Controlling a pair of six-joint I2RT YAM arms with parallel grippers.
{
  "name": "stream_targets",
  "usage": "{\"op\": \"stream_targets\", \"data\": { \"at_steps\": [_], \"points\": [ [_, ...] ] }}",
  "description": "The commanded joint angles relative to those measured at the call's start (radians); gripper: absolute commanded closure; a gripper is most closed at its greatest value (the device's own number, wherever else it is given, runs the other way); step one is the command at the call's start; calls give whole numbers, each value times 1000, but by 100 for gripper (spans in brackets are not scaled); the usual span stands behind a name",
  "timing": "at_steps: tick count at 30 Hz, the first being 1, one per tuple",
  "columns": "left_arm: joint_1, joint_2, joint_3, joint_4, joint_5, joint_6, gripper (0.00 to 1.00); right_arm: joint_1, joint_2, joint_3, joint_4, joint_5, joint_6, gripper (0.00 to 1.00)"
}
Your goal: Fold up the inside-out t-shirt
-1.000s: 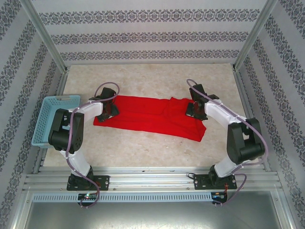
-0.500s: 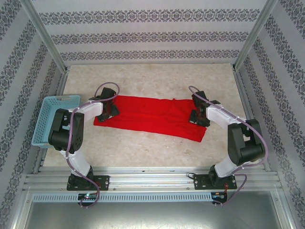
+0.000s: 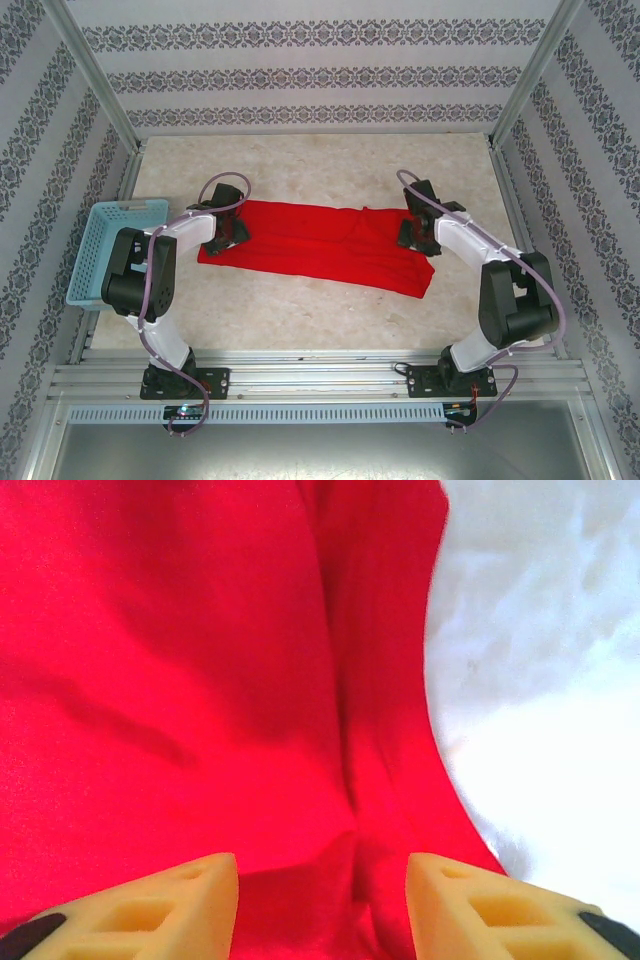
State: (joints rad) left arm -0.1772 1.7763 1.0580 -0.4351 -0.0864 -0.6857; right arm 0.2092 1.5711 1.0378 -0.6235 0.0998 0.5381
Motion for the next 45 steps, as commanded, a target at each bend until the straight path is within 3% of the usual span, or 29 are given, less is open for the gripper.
{"op": "stream_targets", "data": {
  "at_steps": [1,9,15,21,27,31,36,45],
  "points": [
    [-21,-43,34,-73,-33,26,25,-2,8,77,-22,20,-31,44],
    [-144,-63,95,-112,-56,29,25,-52,185,143,14,-46,-11,24],
    [-159,54,137,-93,-35,17,25,-43,264,156,23,-86,6,24],
    [-158,179,215,-104,-42,31,25,-20,228,68,58,-93,34,24],
    [-158,195,247,-130,-76,54,25,-62,142,28,28,-61,4,21],
    [-156,171,277,-181,-116,84,24,-98,77,30,-13,-15,-21,2],
    [-156,87,235,-154,-97,90,22,-109,91,35,-5,-25,-25,2],
    [-150,94,184,-114,-72,82,22,-75,201,22,48,-129,55,2]
  ]
}}
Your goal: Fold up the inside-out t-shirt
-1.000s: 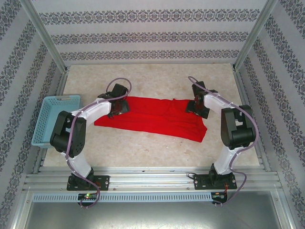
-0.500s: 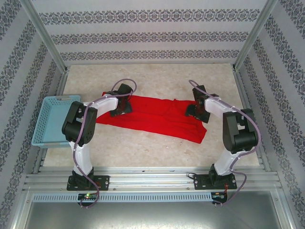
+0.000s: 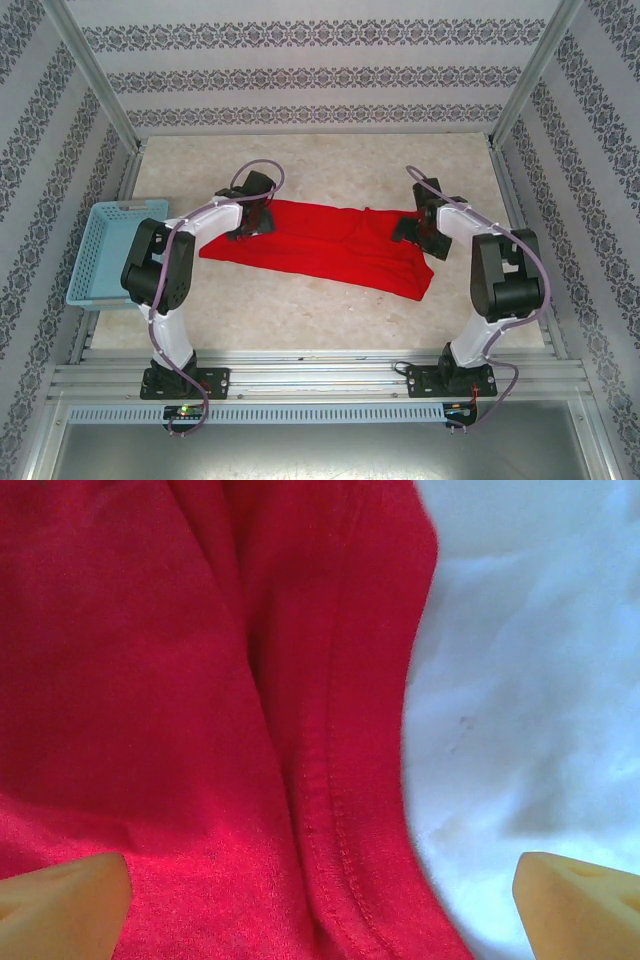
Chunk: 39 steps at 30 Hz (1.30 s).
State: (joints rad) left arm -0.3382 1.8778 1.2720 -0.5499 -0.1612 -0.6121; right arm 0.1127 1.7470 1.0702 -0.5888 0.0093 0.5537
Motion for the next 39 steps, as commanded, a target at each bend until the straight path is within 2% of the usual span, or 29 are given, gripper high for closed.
{"op": "stream_targets", "data": {
  "at_steps": [1,4,7,11,19,23,26,31,39],
  "points": [
    [11,-8,-35,5,6,5,22,28,37,-4,10,-43,42,2],
    [16,-6,-49,14,8,-1,22,47,64,21,-5,-30,45,4],
    [18,-8,-60,18,3,-3,22,62,72,38,-6,-21,49,14],
    [25,-17,-88,33,2,-13,22,83,96,78,-28,-6,30,36],
    [24,-31,-127,41,8,-10,22,77,85,69,7,-55,11,85],
    [25,-68,-134,26,9,-1,22,36,17,17,29,-70,-1,99],
    [31,-110,-121,-2,-12,17,22,11,-45,-3,6,-54,-34,100],
    [93,-152,-103,-23,-37,46,22,7,-103,34,-109,70,-106,100],
    [106,-25,-50,-28,-6,83,24,22,-162,171,-292,170,-165,100]
  ]
}}
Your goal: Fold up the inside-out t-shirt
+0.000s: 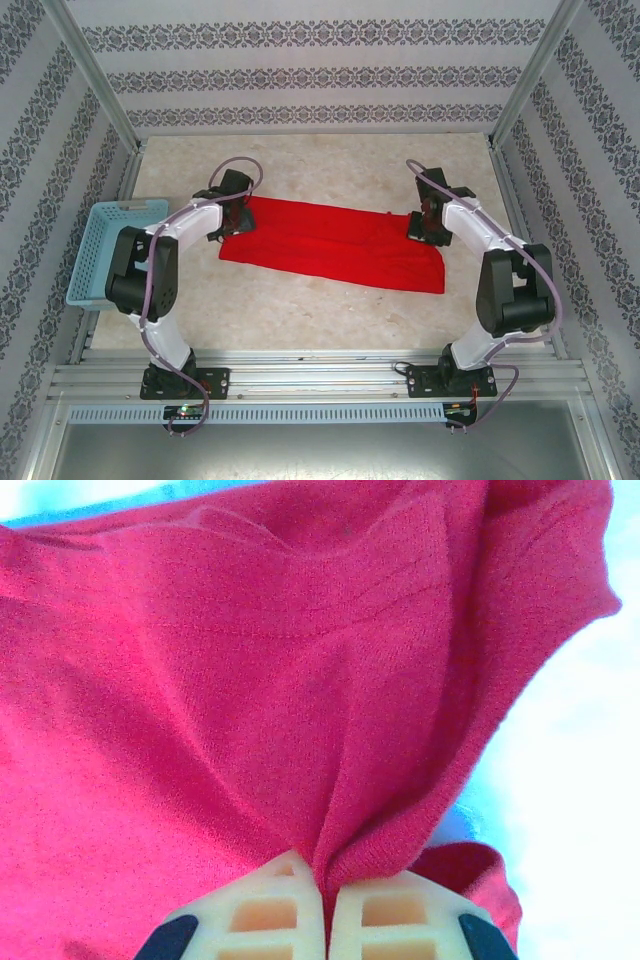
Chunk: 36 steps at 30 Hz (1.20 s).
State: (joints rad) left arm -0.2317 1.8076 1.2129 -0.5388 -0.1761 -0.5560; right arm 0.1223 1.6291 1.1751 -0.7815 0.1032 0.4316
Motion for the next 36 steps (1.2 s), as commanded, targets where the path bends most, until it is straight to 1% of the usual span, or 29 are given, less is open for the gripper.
{"op": "stream_targets", "data": {
  "at_steps": [1,3,5,9,11,12,14,16,18,21,25,30,36],
  "points": [
    [-3,57,3,-29,28,27,25,22,-50,89,-120,78,-51,100],
    [-17,70,-15,-2,65,33,27,45,-47,145,-164,73,-66,100],
    [-46,73,-24,3,86,39,33,73,-34,208,-214,76,-73,100],
    [-128,57,-86,45,132,18,38,116,-8,321,-269,31,-69,100],
    [-173,33,-136,74,141,-10,43,135,11,374,-289,8,-62,100],
    [-200,15,-167,88,142,-31,46,149,26,406,-302,2,-62,100],
    [-252,-30,-229,118,151,-67,47,177,65,477,-343,-6,-66,100],
    [-304,-91,-294,129,136,-121,49,218,110,559,-390,-1,-68,100],
    [-340,-153,-365,167,152,-166,50,262,141,612,-417,3,-66,100],
    [-348,-239,-454,217,172,-210,50,330,175,654,-412,-38,-39,100],
    [-339,-339,-520,252,112,-211,50,422,209,671,-358,-101,30,100],
    [-334,-319,-547,336,142,-201,53,516,254,668,-260,-171,137,100],
    [-341,-277,-602,445,202,-232,60,572,273,604,-107,-231,285,100]
  ]
}}
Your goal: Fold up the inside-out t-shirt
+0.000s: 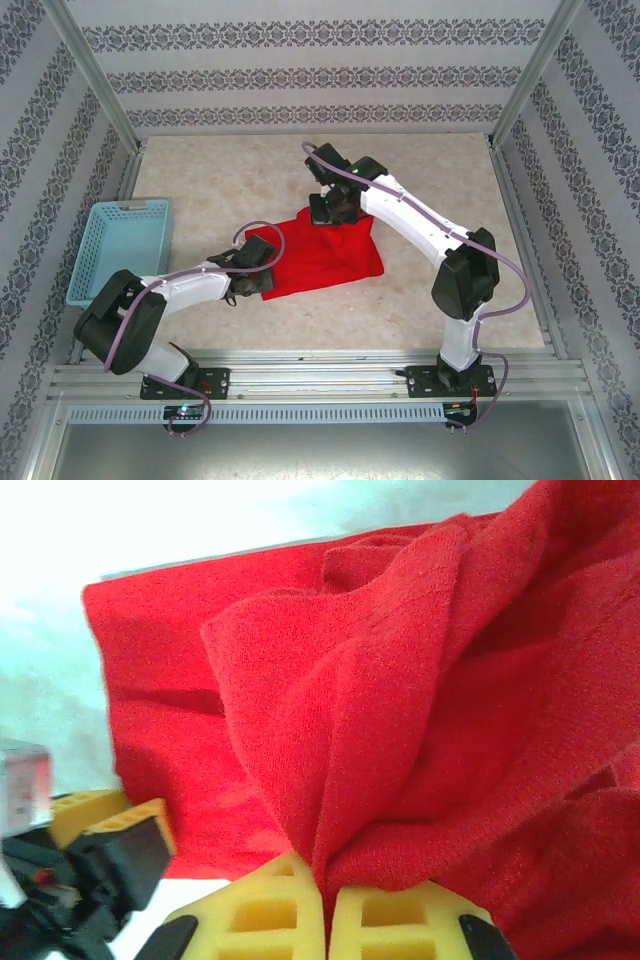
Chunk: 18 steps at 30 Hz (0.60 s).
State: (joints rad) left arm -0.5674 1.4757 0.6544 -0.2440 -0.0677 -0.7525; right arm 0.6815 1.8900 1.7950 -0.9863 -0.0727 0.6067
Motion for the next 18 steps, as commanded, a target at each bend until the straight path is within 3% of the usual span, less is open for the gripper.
{"op": "stream_targets", "data": {
  "at_steps": [1,18],
  "points": [
    [-9,57,-49,158,95,-40,61,21,17,-17,117,-60,130,100],
    [-26,36,-83,191,78,-59,65,104,117,2,221,-72,265,100]
  ]
}}
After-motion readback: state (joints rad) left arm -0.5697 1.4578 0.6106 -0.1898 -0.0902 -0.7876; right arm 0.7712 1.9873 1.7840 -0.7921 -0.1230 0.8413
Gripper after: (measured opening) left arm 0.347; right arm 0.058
